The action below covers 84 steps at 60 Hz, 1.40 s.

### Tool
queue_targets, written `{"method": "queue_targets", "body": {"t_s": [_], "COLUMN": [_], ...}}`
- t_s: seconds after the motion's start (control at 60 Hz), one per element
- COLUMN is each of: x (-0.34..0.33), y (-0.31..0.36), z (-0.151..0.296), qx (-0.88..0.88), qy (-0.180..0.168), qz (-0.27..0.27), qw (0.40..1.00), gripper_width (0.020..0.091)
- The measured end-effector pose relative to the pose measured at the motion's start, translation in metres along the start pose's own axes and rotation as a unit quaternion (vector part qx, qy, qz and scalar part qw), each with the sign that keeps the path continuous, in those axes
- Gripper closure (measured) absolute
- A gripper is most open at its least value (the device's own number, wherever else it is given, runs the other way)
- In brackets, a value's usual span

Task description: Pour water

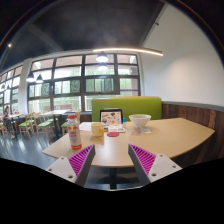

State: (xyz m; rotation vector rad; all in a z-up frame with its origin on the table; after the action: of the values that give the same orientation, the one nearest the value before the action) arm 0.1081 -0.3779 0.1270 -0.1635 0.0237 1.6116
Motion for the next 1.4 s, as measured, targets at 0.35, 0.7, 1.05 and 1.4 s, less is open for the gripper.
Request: {"method": "queue_targets", "body": {"t_s": [0.35,0.7,1.05,1.4], "x": [0.012,0.127,0.243,0.269], "y": [0.04,0.154,0.191,0.194], "z": [0.008,0.02,0.028,0.024], "qx": [-0.004,0.004,-0.039,-0.016], "qy": [-0.027,-0.038,-0.025,-0.022], "qz": [0.037,0.083,-0.001,0.014], "qw": [0.999,0.996,0.999,1.0], "gripper_width": [0.0341,0.0338,0.0301,0.0737]}}
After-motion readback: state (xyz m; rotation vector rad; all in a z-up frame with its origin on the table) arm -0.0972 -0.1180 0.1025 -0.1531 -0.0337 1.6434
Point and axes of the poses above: the point between the fingertips, and its own axes, seen from behind it with the camera up: y to the left, z up, x forward, the way the camera looks, the point moved 9 cm from there along -x, backward, against the way the camera looks, and after that the axes turned 7 degrees about -x, right-handed, at the moved point
